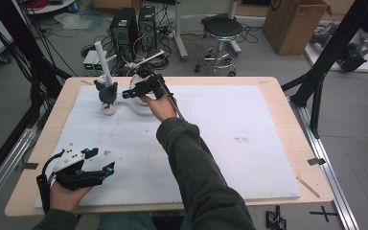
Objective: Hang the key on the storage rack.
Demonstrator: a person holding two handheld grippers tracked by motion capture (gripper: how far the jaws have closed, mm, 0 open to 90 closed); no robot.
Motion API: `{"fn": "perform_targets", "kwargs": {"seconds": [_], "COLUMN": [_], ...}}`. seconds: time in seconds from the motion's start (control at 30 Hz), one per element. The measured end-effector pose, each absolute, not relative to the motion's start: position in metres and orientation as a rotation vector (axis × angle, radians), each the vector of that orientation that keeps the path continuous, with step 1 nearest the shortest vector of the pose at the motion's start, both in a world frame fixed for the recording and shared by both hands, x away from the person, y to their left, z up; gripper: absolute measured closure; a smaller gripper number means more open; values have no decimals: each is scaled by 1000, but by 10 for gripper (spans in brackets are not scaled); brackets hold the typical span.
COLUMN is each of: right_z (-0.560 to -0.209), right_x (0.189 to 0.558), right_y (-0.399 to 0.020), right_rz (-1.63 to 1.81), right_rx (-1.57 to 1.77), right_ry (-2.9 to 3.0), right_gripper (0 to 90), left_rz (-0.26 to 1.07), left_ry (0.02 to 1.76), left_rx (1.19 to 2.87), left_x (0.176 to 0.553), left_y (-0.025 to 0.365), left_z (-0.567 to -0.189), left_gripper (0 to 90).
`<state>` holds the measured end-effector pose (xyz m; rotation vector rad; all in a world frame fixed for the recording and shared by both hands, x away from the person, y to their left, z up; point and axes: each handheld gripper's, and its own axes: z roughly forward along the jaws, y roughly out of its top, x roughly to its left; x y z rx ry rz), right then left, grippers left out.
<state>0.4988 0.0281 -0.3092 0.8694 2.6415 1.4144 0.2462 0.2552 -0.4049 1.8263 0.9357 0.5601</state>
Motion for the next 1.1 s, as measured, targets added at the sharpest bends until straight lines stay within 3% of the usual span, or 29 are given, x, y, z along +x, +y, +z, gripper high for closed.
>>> {"fn": "perform_targets", "kwargs": {"seconds": [1.1], "right_z": [-300], "right_x": [465], "right_y": [-51], "right_rz": [1559], "right_rx": [822], "right_ry": [2552], "right_gripper": [223], "left_rz": [566], "left_ry": [942], "left_rx": [1832], "left_x": [246], "left_y": [256], "left_z": [-406], "left_gripper": [206]}}
